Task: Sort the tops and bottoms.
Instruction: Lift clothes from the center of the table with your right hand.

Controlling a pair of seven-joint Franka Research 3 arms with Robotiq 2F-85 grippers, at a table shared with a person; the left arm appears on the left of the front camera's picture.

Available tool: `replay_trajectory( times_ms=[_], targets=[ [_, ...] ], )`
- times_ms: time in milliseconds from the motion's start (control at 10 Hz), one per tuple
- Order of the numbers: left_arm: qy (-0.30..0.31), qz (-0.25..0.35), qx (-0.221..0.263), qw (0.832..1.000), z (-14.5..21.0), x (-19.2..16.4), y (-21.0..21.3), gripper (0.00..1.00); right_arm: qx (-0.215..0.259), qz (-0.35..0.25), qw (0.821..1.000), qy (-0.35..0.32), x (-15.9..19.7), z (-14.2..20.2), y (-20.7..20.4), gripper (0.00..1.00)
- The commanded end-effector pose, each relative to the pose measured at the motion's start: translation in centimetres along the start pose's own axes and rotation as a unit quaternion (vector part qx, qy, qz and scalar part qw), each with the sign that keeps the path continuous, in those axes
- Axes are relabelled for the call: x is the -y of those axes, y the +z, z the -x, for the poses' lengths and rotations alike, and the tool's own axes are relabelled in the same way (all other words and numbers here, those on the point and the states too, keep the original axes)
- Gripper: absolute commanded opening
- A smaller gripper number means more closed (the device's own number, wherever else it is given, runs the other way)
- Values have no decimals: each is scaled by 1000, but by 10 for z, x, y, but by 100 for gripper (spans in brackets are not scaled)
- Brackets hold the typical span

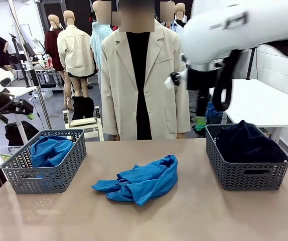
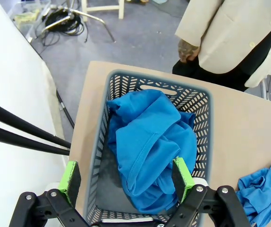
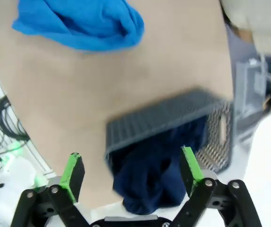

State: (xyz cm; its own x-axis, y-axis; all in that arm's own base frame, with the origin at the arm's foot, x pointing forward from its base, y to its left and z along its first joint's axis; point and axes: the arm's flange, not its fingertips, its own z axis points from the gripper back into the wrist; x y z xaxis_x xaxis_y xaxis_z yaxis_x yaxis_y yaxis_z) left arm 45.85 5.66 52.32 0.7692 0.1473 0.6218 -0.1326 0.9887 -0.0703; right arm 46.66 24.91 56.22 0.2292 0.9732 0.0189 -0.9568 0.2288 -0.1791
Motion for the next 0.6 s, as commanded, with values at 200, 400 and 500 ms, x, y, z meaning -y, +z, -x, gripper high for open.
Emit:
replay_trajectory(
  times_ms=[200, 400, 500],
  targets=[
    [1, -7, -4, 1000, 1, -2, 1, 100, 69, -9, 993, 90, 15, -84, -59, 100],
    [1, -7, -4, 1000, 1, -2, 1, 100, 38, -27, 994, 102, 8, -94, -75, 100],
    [1, -7, -4, 1000, 1, -2, 1, 100, 66, -14, 993, 93, 8, -97, -70, 100]
  ],
)
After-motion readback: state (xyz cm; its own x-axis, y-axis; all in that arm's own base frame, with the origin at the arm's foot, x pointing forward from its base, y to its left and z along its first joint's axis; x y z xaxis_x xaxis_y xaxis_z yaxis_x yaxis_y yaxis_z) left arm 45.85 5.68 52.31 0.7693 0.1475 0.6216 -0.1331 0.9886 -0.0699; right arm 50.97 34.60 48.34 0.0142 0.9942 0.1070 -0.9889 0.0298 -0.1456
